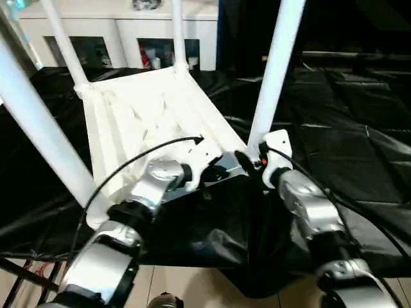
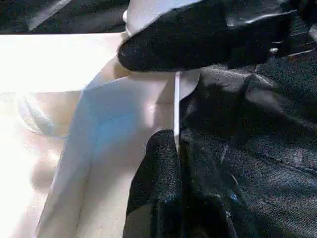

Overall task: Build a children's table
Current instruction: Rotate leg to tighten

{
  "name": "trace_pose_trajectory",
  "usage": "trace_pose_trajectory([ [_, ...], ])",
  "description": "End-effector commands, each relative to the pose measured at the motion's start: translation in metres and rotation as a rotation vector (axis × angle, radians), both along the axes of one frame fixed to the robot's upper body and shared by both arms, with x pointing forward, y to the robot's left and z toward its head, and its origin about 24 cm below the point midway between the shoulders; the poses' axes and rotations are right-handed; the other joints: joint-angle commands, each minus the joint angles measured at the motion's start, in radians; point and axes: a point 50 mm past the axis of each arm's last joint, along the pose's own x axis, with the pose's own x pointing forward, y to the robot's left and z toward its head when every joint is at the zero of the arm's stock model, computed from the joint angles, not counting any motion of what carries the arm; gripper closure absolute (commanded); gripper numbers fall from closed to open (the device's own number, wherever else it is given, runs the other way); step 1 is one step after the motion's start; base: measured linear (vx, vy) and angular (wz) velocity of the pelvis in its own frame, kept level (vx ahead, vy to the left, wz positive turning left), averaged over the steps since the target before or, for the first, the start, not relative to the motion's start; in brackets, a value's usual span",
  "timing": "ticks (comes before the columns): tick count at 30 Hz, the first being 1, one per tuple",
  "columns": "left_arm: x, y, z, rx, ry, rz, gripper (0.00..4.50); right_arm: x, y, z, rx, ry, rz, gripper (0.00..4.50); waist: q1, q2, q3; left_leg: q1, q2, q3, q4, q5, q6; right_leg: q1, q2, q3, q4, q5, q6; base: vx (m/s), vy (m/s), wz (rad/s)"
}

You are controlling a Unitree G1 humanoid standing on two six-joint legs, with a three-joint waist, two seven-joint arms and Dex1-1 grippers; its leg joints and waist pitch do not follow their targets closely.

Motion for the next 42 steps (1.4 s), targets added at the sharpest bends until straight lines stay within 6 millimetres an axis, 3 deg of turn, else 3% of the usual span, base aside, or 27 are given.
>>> trace_pose_trajectory([
  [1,0.002,-0.011,0.025,-0.112,-0.108,-0.065,4.5,-0.012,0.03,-0.003,0.013,0.017,0.226,0.77,0.005,-0.016,-0.073,0.025,0.039,-0.026,-0.069,-0.231,0.027,0.043,-0.061,0.032,-0.07,-0.101,-0.21,0.0,0.0,0.0],
  [5,-0.005,0.001,0.02,-0.113,-0.08,-0.136,4.5,-0.022,0.014,0.003,-0.024,-0.01,0.396,0.77,0.012,-0.015,-0.073,0.024,0.042,-0.023,-0.064,-0.209,0.055,0.044,-0.06,0.03,-0.067,-0.074,-0.228,0.0,0.0,0.0],
  [13,-0.019,0.019,0.016,-0.106,-0.029,-0.286,4.5,-0.039,-0.019,0.004,-0.093,0.079,0.637,0.77,0.026,-0.015,-0.071,0.027,0.047,-0.022,-0.064,-0.241,0.057,0.04,-0.06,0.031,-0.07,-0.133,-0.239,0.0,0.0,0.0],
  [17,-0.024,0.024,0.016,-0.106,0.001,-0.35,4.5,-0.038,-0.024,0.005,-0.113,0.087,0.642,0.77,0.028,-0.014,-0.073,0.029,0.049,-0.023,-0.065,-0.237,0.045,0.038,-0.062,0.031,-0.066,-0.127,-0.252,0.0,0.0,0.0],
  [21,-0.029,0.026,0.018,-0.11,0.024,-0.4,4.5,-0.037,-0.027,0.009,-0.098,0.086,0.651,0.77,0.032,-0.017,-0.074,0.029,0.049,-0.022,-0.062,-0.222,0.057,0.037,-0.062,0.031,-0.063,-0.111,-0.258,0.0,0.0,0.0],
  [23,-0.029,0.028,0.018,-0.099,0.027,-0.403,4.5,-0.038,-0.027,0.008,-0.095,0.094,0.671,1.01,0.036,-0.026,-0.072,0.028,0.049,-0.02,-0.062,-0.223,0.06,0.035,-0.062,0.031,-0.065,-0.136,-0.253,0.0,0.0,0.0],
  [25,-0.029,0.029,0.017,-0.091,0.026,-0.4,4.5,-0.038,-0.026,0.008,-0.095,0.097,0.676,1.01,0.04,-0.022,-0.072,0.029,0.05,-0.022,-0.063,-0.221,0.056,0.034,-0.063,0.031,-0.065,-0.145,-0.248,0.0,0.0,0.0],
  [26,-0.029,0.031,0.017,-0.087,0.024,-0.391,4.5,-0.038,-0.025,0.006,-0.095,0.102,0.689,1.15,0.041,-0.028,-0.072,0.029,0.049,-0.02,-0.062,-0.219,0.056,0.035,-0.062,0.032,-0.065,-0.143,-0.245,0.0,0.0,0.0],
  [32,-0.032,0.033,0.015,-0.096,0.037,-0.385,4.5,-0.041,-0.023,0.004,-0.065,0.128,0.71,1.71,0.049,-0.025,-0.073,0.028,0.049,-0.021,-0.06,-0.2,0.061,0.034,-0.062,0.031,-0.062,-0.133,-0.242,0.0,0.0,0.0],
  [35,-0.032,0.034,0.015,-0.1,0.034,-0.372,4.5,-0.041,-0.022,0.003,-0.055,0.126,0.69,1.76,0.049,-0.025,-0.073,0.027,0.048,-0.021,-0.061,-0.205,0.056,0.034,-0.062,0.031,-0.062,-0.144,-0.239,0.0,0.0,0.0],
  [37,-0.019,0.029,0.013,-0.102,-0.007,-0.202,4.5,-0.03,-0.02,-0.004,-0.051,0.107,0.498,1.78,0.046,-0.021,-0.073,0.028,0.049,-0.021,-0.062,-0.211,0.05,0.03,-0.062,0.033,-0.063,-0.146,-0.239,0.0,0.0,0.0],
  [38,-0.015,0.026,0.012,-0.102,-0.017,-0.15,4.5,-0.025,-0.019,-0.009,-0.055,0.106,0.396,1.78,0.039,-0.022,-0.069,0.026,0.044,-0.023,-0.066,-0.238,0.025,0.029,-0.063,0.033,-0.069,-0.184,-0.235,0.0,0.0,0.0],
  [40,-0.012,0.022,0.012,-0.102,-0.025,-0.12,4.5,-0.02,-0.017,-0.013,-0.052,0.106,0.305,1.78,0.029,-0.024,-0.068,0.028,0.042,-0.027,-0.071,-0.272,-0.005,0.033,-0.067,0.032,-0.073,-0.248,-0.217,0.0,0.0,0.0],
  [42,-0.009,0.012,0.011,-0.101,-0.032,-0.087,4.5,-0.015,-0.01,-0.019,-0.029,0.118,0.174,1.78,0.017,-0.019,-0.068,0.031,0.042,-0.027,-0.072,-0.29,-0.009,0.03,-0.066,0.035,-0.079,-0.269,-0.203,0.0,0.0,0.0],
])
